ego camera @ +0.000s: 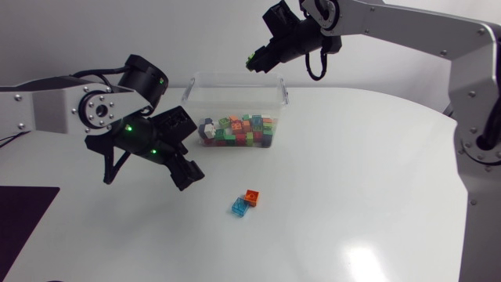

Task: Place the duplo bricks in the container

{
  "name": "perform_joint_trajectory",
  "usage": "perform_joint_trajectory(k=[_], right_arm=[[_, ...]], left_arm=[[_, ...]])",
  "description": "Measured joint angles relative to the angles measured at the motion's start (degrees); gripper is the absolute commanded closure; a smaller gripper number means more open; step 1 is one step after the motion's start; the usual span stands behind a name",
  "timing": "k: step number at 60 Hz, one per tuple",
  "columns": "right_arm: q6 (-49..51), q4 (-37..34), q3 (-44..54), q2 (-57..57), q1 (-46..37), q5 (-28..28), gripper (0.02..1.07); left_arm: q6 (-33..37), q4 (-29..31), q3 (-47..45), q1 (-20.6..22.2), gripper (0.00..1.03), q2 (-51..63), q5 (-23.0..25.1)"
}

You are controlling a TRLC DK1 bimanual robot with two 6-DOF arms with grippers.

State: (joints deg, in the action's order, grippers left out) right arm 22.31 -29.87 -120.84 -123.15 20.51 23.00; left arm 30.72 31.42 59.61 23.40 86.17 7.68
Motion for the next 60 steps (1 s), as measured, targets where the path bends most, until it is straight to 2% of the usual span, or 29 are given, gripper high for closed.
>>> perform_joint_trajectory(k=[1, 4, 6, 7, 20, 34, 48, 60], right_arm=[[-0.13, 0.04, -1.03, -0.72, 0.0, -0.52, 0.62], [-0.46, 0.04, -3.32, -2.58, 0.0, -1.46, 0.27], [-0.81, -0.07, -4.92, -3.85, 0.0, -2.03, 0.1], [-0.96, -0.13, -5.53, -4.35, 0.0, -2.16, 0.07], [-1.6, -0.17, -3.48, -3.52, -0.46, -2.93, 0.06], [-1.75, 3.5, 14.14, 9.53, -4.42, -2.89, 0.06], [-1.68, 7.98, 32.74, 26.08, -6.05, -2.64, 0.06], [-1.27, 9.14, 43.56, 33.64, -6.95, -1.77, 0.06]], left_arm=[[-0.02, -0.09, -0.37, 0.37, 0.06, 0.0, 0.02], [-0.07, -0.46, -1.46, 1.53, 0.06, 0.0, 0.02], [-0.2, -0.5, -1.97, 2.25, 0.06, 0.02, 0.02], [-0.24, -0.5, -2.23, 2.64, 0.06, 0.02, 0.02], [-3.26, -3.06, -3.37, 7.8, 0.06, 2.54, 0.17], [-8.57, -2.91, -1.57, 11.65, 0.06, 7.76, -2.51], [-16.11, 3.13, 8.2, 15.1, 0.08, 14.75, -5.46], [-20.83, 6.25, 12.26, 16.7, 0.08, 18.08, -7.54]])
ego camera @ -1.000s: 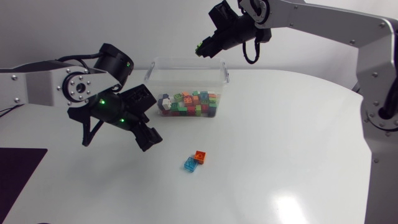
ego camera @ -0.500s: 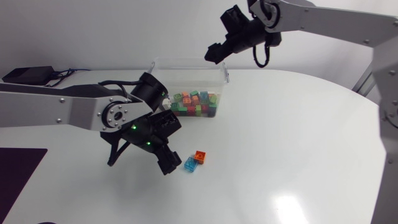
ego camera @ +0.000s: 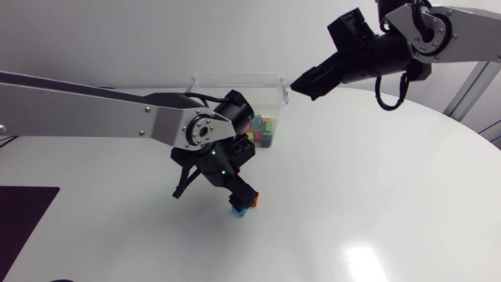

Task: Place the duplo bricks in the container

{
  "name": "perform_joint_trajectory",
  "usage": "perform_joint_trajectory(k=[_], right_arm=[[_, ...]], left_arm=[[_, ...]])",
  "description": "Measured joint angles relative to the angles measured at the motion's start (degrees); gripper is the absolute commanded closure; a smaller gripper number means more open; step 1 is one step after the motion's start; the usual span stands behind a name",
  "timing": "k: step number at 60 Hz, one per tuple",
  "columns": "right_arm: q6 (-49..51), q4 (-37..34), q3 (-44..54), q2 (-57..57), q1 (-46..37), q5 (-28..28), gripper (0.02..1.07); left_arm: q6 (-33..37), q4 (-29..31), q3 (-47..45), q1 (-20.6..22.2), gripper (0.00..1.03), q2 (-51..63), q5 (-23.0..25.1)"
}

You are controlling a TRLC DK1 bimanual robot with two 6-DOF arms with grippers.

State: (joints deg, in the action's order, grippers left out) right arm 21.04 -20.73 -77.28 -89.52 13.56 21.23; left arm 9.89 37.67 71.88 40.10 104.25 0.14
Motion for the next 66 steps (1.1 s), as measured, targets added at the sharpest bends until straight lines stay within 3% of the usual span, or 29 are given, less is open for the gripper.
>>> perform_joint_trajectory(k=[14, 45, 58, 66], right_arm=[[0.17, 1.68, 6.93, 3.52, -1.77, 0.55, 0.06], [0.2, 4.13, 13.53, 7.39, -3.19, 1.29, 0.06], [0.2, 4.74, 16.33, 8.52, -3.19, 1.27, 0.06], [0.7, 5.62, 18.1, 9.99, -3.06, 1.29, 0.07]], left_arm=[[-5.64, 5.31, 4.48, 0.52, 0.08, 5.6, -0.81], [-8.85, 6.38, 8.31, 1.97, 0.17, 12.0, 1.49], [-9.97, 6.4, 8.48, 2.25, 0.59, 13.62, 1.49], [-10.14, 6.43, 8.48, 2.16, 0.66, 13.94, 1.51]])
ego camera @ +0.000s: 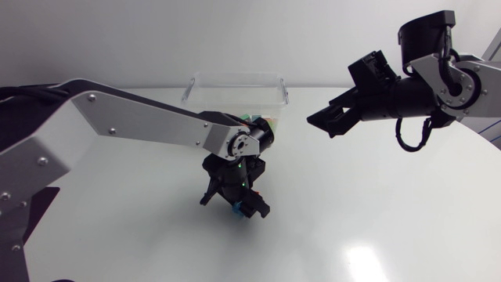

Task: Place the duplo bricks in the container

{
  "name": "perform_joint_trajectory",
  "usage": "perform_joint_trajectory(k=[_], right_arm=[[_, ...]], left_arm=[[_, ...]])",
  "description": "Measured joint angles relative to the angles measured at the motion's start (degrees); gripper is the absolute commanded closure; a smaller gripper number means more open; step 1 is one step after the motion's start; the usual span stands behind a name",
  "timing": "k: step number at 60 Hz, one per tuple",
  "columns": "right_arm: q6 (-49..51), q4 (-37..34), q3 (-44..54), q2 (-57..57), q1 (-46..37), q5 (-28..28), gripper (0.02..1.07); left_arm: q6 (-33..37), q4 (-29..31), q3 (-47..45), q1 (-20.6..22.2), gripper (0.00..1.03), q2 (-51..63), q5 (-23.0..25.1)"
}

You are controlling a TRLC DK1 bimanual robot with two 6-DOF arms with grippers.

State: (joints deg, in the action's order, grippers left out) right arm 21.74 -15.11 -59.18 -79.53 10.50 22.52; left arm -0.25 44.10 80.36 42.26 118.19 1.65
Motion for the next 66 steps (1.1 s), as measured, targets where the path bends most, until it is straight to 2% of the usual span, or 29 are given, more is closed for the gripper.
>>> perform_joint_trajectory(k=[11, 30, 42, 50, 66], right_arm=[[3.13, 0.33, 3.98, 1.7, 2.14, 0.74, 0.07], [8.28, 0.0, 10.75, 2.19, 9.09, 1.73, 0.07], [10.8, -0.04, 11.28, -3.78, 15.78, 1.7, 0.07], [11.91, -0.61, 10.36, -10.16, 18.99, 0.5, 0.07], [14.64, -6.67, -0.42, -22.12, 22.73, -4.83, 0.07]], left_arm=[[0.07, 0.48, -0.02, -0.68, 0.74, -0.28, 0.02], [4.81, 4.15, -4.96, -5.35, 0.75, -9.81, 0.72], [8.94, 7.17, -5.73, -8.83, 0.75, -15.85, 2.43], [11.43, 8.37, -5.73, -10.4, 0.75, -19.43, 2.95], [15.17, 8.98, -5.73, -11.78, 0.75, -24.72, 3.48]])
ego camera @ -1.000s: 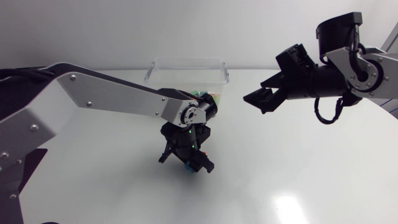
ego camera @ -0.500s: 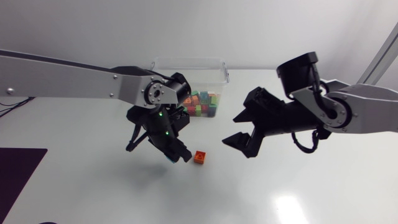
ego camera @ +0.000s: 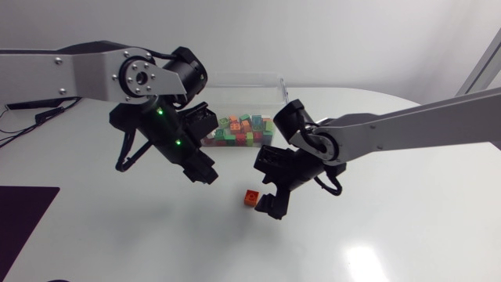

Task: Place the duplo bricks in the container

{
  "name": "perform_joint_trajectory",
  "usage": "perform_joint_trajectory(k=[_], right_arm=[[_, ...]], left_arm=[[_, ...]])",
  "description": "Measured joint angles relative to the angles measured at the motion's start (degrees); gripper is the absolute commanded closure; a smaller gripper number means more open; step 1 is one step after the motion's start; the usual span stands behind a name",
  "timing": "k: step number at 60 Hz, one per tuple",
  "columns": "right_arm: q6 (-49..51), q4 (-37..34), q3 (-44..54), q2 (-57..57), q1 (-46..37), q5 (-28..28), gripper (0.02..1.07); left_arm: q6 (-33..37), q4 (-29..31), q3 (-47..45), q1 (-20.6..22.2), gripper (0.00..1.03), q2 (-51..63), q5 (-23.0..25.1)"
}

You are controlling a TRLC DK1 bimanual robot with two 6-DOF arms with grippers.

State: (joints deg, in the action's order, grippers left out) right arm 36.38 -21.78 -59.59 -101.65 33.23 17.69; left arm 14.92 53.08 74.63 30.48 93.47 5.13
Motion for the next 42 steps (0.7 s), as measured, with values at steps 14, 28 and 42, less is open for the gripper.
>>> perform_joint_trajectory(k=[14, 28, 42], right_arm=[[1.42, -8.44, -11.58, -8.33, 2.12, -4.13, 0.07], [2.64, -12.83, -17.88, -14.08, 2.73, -6.03, 0.18], [3.61, -14.34, -20.24, -17.75, 2.67, -7.06, 0.53]], left_arm=[[3.23, 0.0, 1.86, -3.5, 0.75, -3.26, 2.62], [6.05, -1.31, 4.15, -6.71, 0.75, -5.16, 5.05], [7.23, -3.67, 6.71, -9.29, 0.75, -5.75, 8.28]])
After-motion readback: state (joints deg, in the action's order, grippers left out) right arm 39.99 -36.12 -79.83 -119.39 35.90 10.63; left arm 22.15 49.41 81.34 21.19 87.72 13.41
